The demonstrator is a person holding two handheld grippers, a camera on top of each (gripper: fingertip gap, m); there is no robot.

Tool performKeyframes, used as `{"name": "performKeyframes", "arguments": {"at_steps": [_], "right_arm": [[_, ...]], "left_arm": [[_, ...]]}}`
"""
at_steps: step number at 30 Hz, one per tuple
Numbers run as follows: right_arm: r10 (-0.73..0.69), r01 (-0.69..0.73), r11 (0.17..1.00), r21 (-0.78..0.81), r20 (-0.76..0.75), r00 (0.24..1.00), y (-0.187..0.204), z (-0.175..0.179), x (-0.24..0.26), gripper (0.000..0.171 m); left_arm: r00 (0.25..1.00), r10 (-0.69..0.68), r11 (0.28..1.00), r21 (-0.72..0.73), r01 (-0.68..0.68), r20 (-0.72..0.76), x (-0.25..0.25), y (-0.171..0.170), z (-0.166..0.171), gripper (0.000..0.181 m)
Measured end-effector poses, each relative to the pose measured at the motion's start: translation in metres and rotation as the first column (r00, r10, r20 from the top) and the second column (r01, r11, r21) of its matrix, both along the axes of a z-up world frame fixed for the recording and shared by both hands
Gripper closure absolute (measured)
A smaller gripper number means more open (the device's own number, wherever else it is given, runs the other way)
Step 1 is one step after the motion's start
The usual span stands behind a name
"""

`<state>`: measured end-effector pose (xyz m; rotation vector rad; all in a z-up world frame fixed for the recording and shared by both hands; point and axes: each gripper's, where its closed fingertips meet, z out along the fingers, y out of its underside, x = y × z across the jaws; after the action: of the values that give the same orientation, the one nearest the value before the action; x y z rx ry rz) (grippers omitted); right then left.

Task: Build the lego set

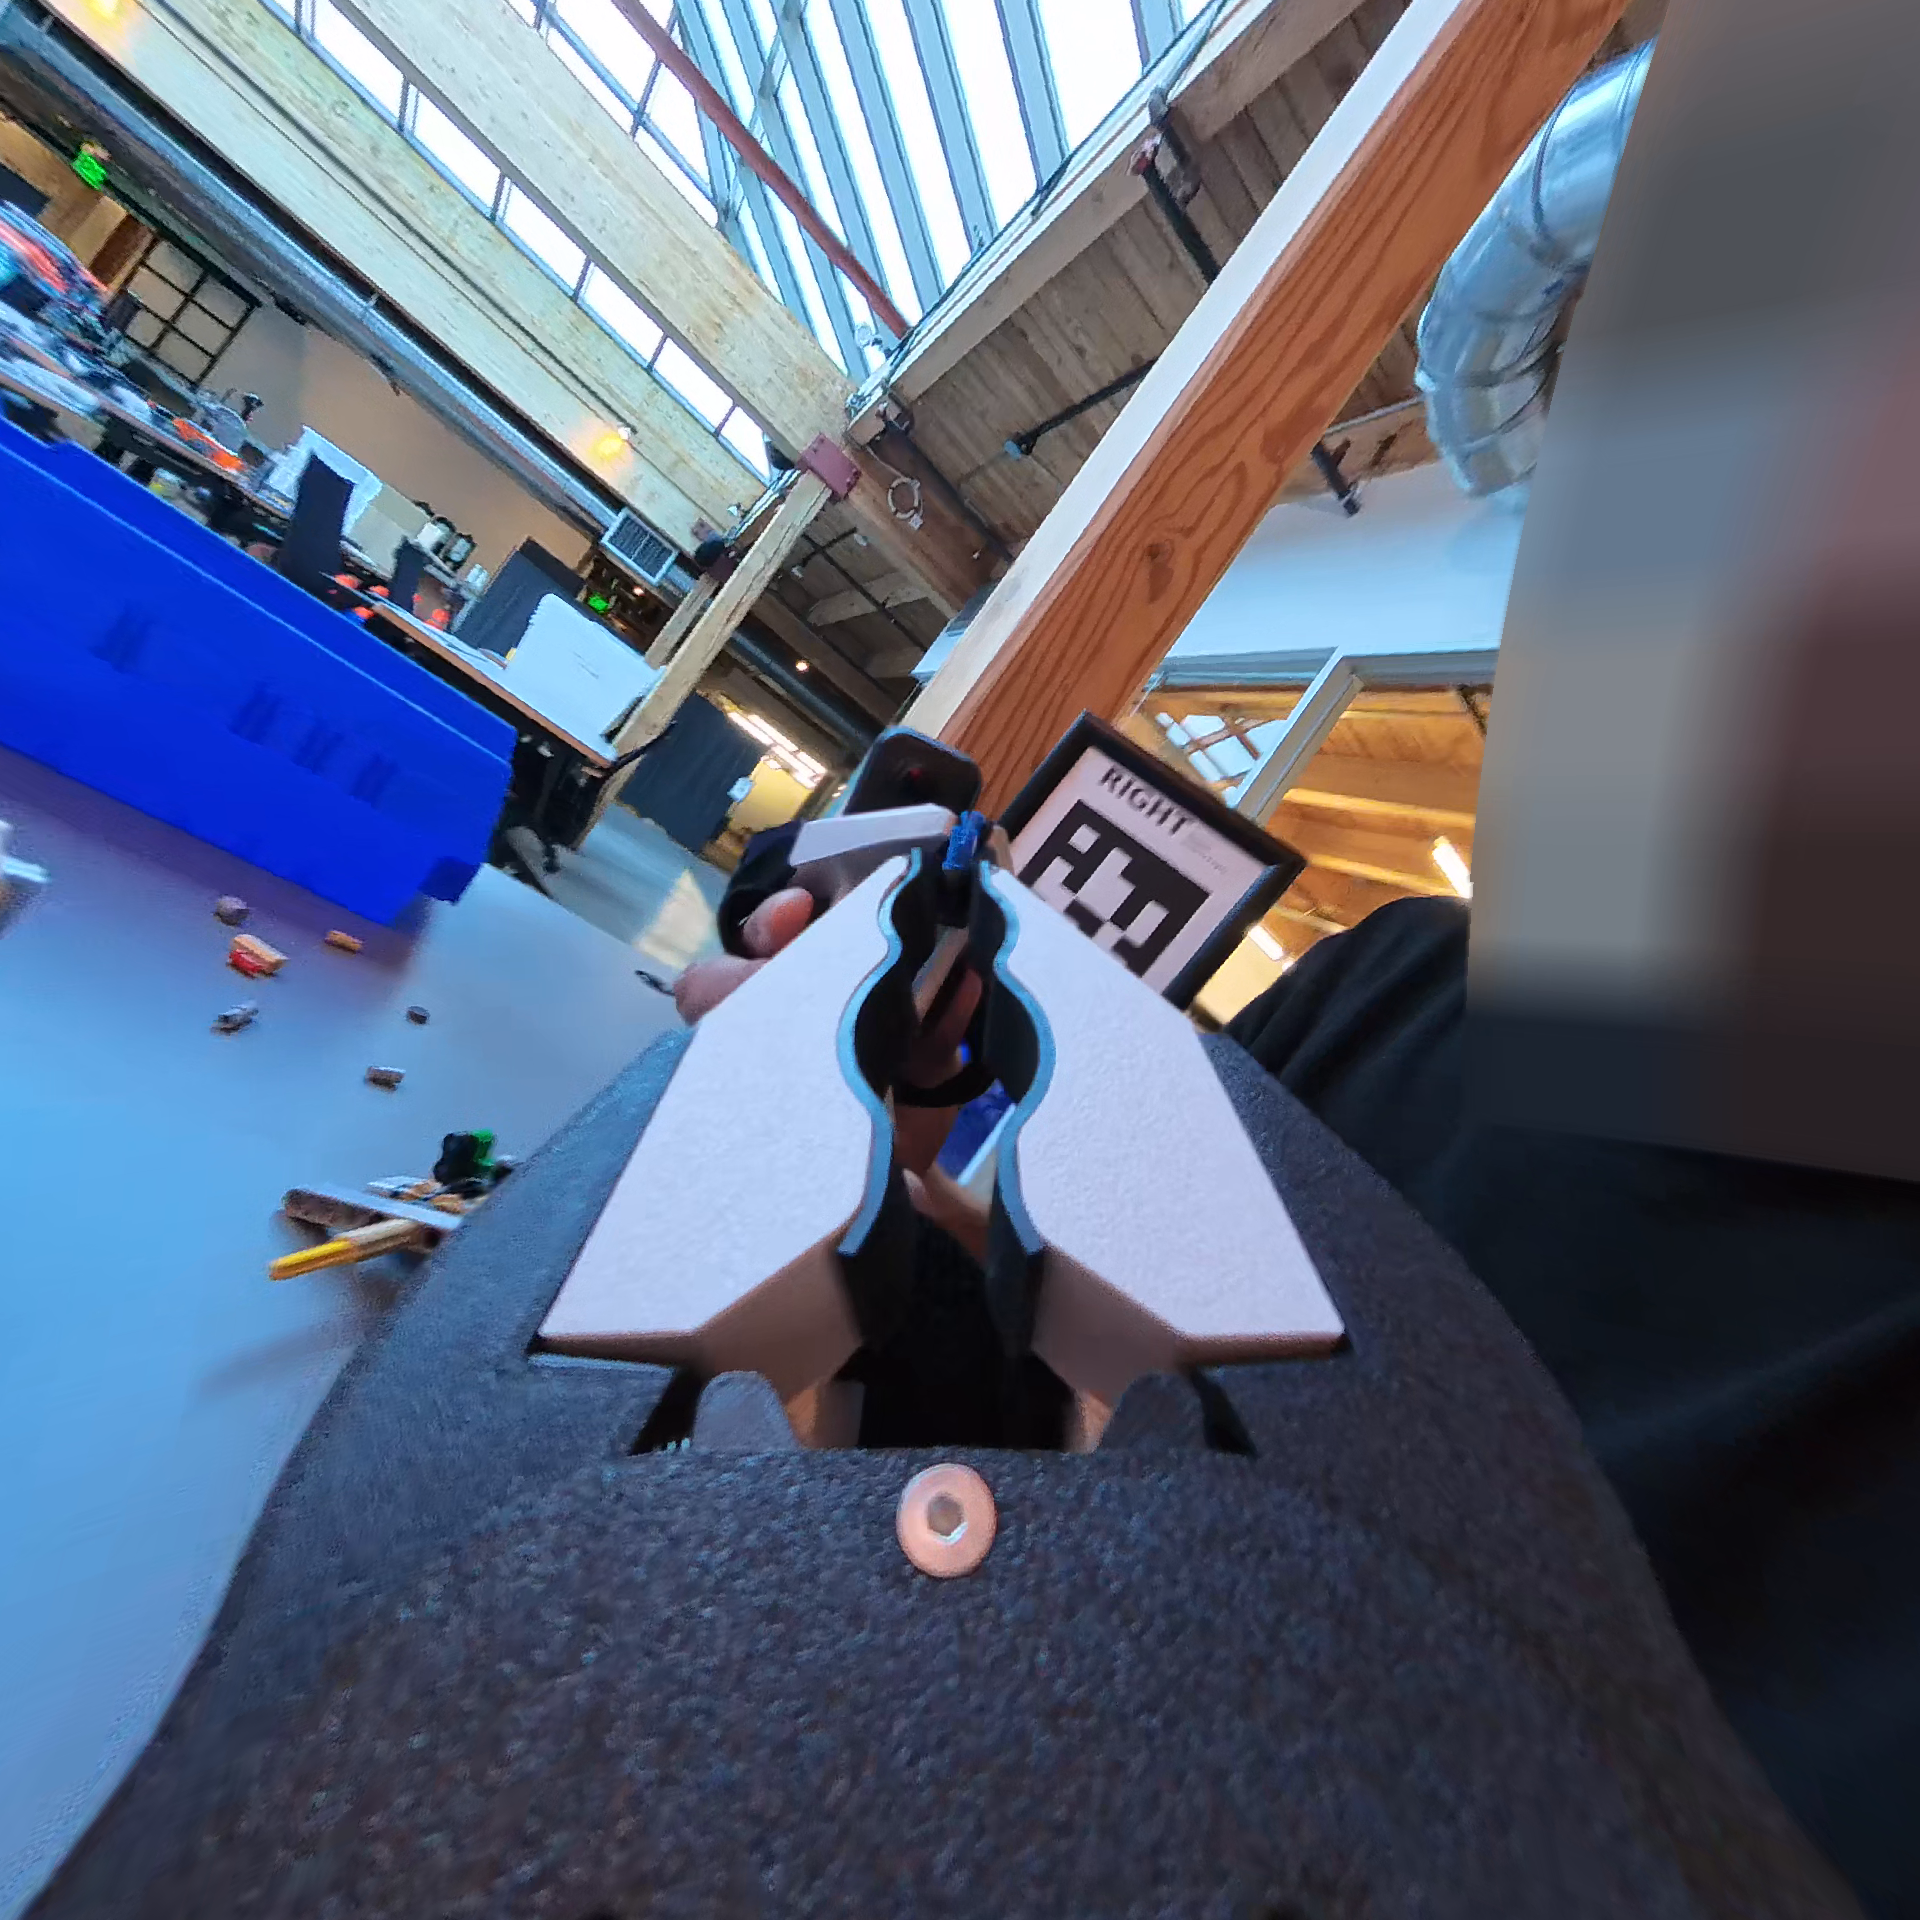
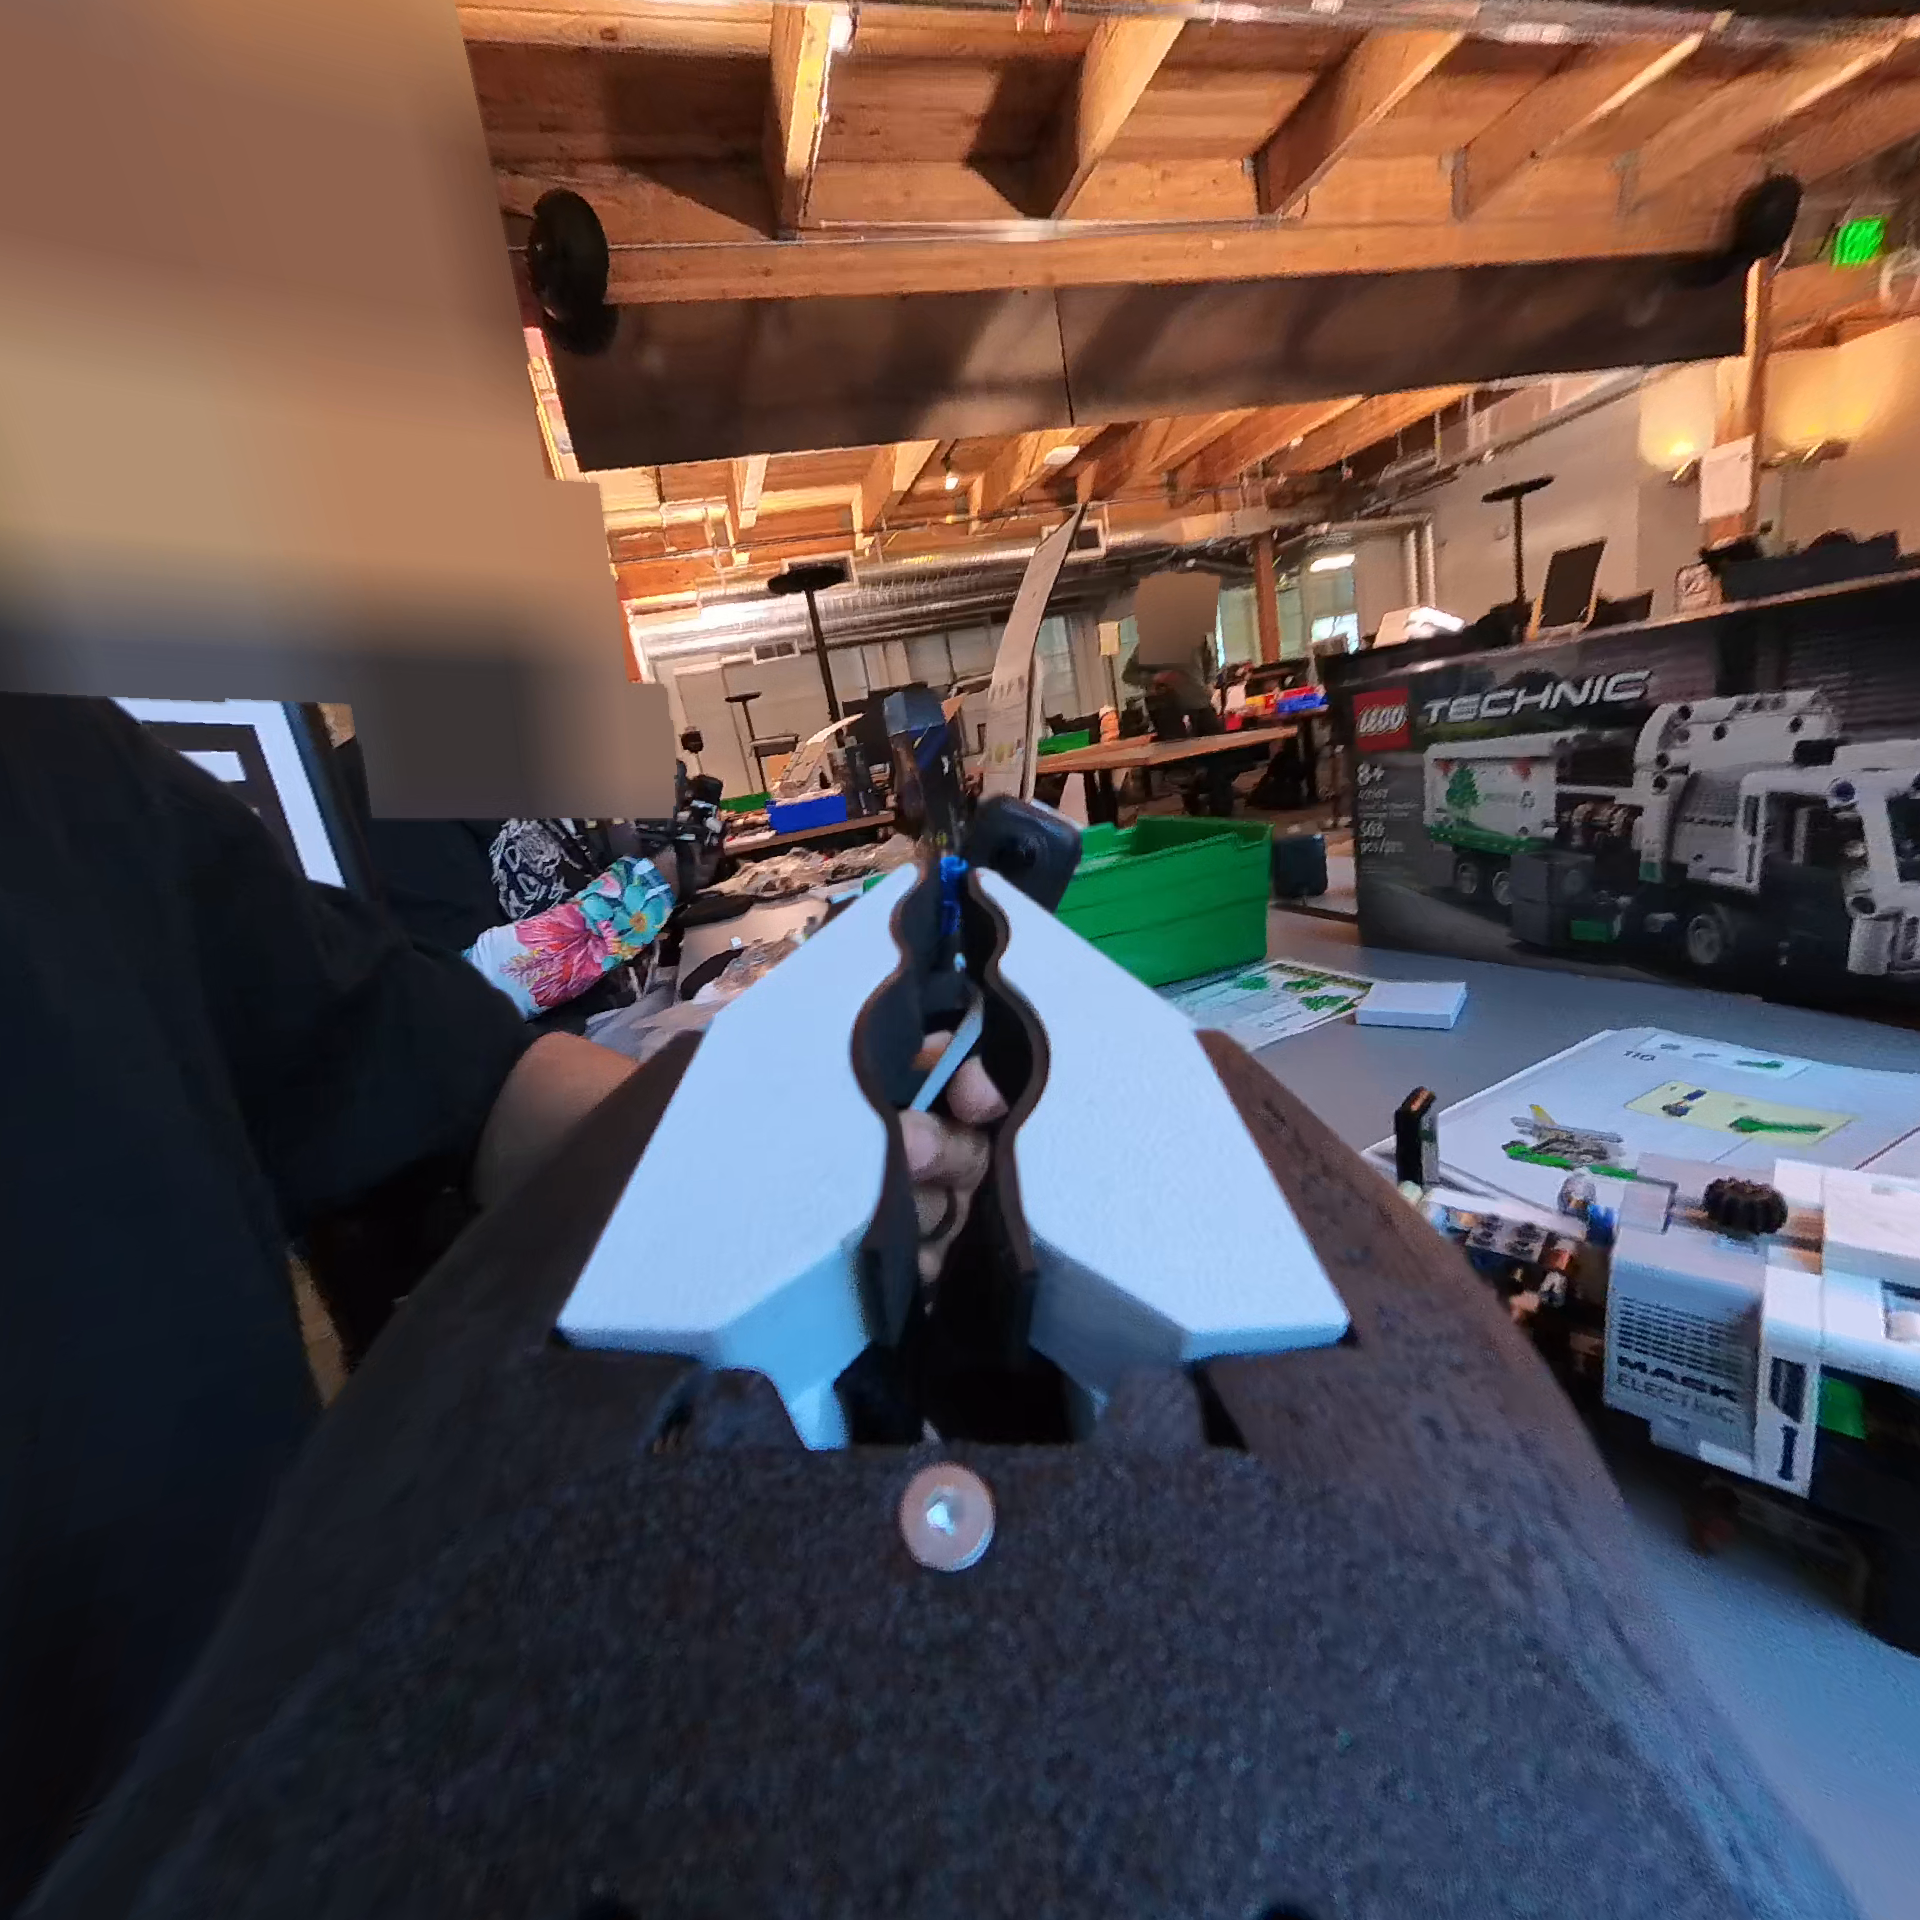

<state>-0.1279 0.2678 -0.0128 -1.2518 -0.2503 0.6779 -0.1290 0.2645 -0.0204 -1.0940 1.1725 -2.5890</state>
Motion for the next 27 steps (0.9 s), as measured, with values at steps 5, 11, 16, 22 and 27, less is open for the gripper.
{"name": "performKeyframes", "arguments": {"at_steps": [5,11,16,22,27], "right_arm": [[-0.078,0.081,0.987,0.142,-0.03,0.997,-0.004,0.01,-0.005,0.169],[-0.068,0.067,0.989,0.134,0.005,0.998,-0.001,0.006,-0.012,0.169],[-0.067,0.07,0.988,0.138,-0.029,0.997,0.0,0.006,-0.011,0.169],[-0.232,0.21,0.97,0.121,0.209,0.95,-0.002,0.002,-0.005,0.144],[-0.471,0.483,0.847,0.223,0.735,0.487,0.009,-0.022,0.017,0.143]], "left_arm": [[0.995,-0.095,0.972,-0.213,0.098,0.025,-0.003,-0.002,0.009,0.179],[0.989,-0.136,0.948,-0.283,0.145,0.051,-0.006,0.001,0.014,0.178],[0.989,-0.139,0.944,-0.295,0.149,0.053,-0.006,0.002,0.014,0.178],[0.997,-0.071,0.968,-0.243,0.067,-0.009,0.002,0.007,0.007,0.178],[0.99,0.028,0.986,-0.158,-0.05,-0.135,0.015,0.015,-0.014,0.178]]}}
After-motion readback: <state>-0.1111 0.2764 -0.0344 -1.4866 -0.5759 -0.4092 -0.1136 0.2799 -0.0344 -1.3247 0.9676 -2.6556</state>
